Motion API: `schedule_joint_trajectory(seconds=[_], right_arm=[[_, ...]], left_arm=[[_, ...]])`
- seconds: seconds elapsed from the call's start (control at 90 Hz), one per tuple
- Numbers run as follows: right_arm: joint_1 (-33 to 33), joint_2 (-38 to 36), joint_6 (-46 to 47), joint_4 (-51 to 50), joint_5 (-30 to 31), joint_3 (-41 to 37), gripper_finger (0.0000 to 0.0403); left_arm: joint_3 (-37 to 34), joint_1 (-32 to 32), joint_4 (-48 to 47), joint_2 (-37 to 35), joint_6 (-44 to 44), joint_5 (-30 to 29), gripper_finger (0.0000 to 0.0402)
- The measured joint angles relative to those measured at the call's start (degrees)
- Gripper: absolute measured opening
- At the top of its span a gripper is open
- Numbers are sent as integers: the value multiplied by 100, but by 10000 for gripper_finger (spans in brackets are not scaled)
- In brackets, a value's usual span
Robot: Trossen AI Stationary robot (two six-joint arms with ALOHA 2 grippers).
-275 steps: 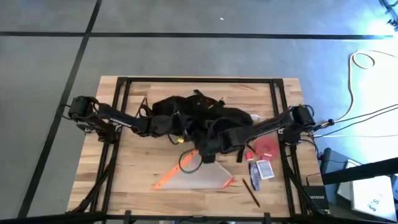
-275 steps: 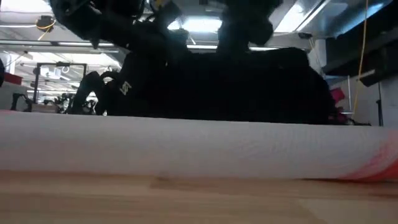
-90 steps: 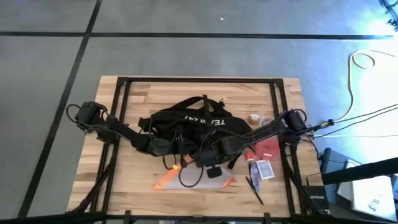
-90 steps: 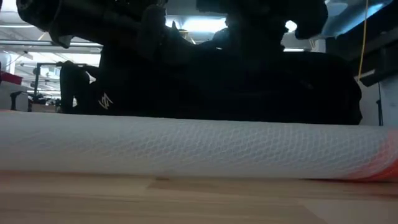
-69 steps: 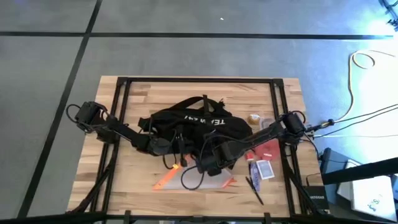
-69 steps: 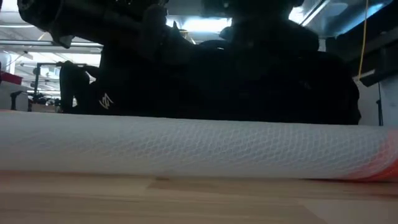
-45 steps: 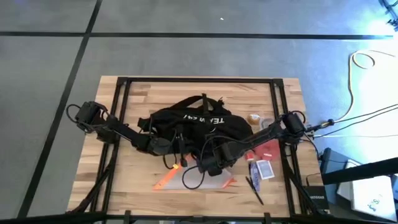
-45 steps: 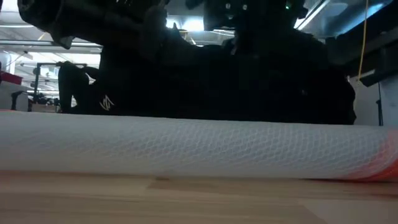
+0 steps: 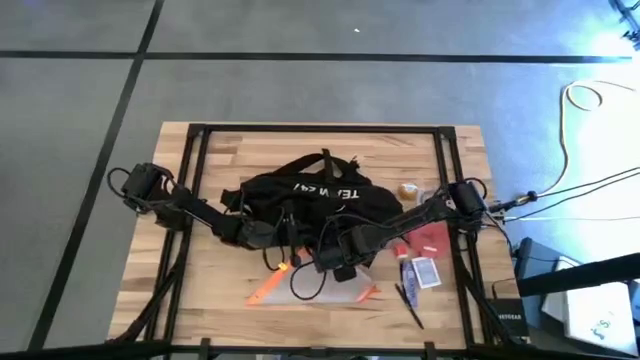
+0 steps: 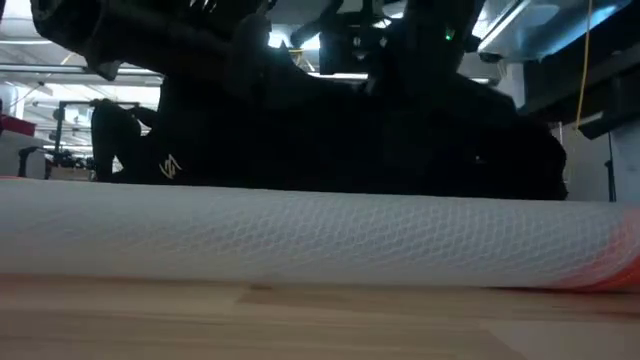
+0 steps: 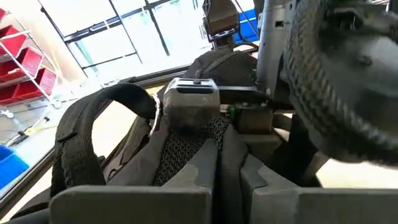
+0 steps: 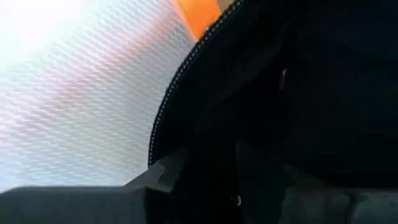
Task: Unpack backpack
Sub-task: Remove the white charger cable from the black bag
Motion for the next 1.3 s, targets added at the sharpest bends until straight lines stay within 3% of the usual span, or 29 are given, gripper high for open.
schedule_joint_trajectory(seconds=[0.189, 0.467, 0.689, 0.9, 1.011, 1.156, 1.3], right_arm=[[-1, 46, -249, -119, 1410, -15, 101], [-12, 59, -152, -22, 2632, -266, 101], [-46, 59, -144, 385, 2714, -552, 101], [-226, 50, 1521, 894, 1810, -788, 101], [-118, 57, 2330, 1233, 2393, -947, 92], [44, 64, 4080, 1484, 3297, -1192, 67], [241, 65, 5054, 1963, 3535, -1499, 55]], left_arm=[[0, 7, 108, -4, -2, -34, 0], [7, 4, 129, -13, 5, -17, 0], [7, 2, 100, -13, 13, 34, 0], [-7, 11, 170, -13, 20, -69, 0], [-5, 11, 281, -13, 22, -66, 0], [4, -5, 306, -17, 15, 101, 0], [4, -26, 249, -15, 15, 233, 0]])
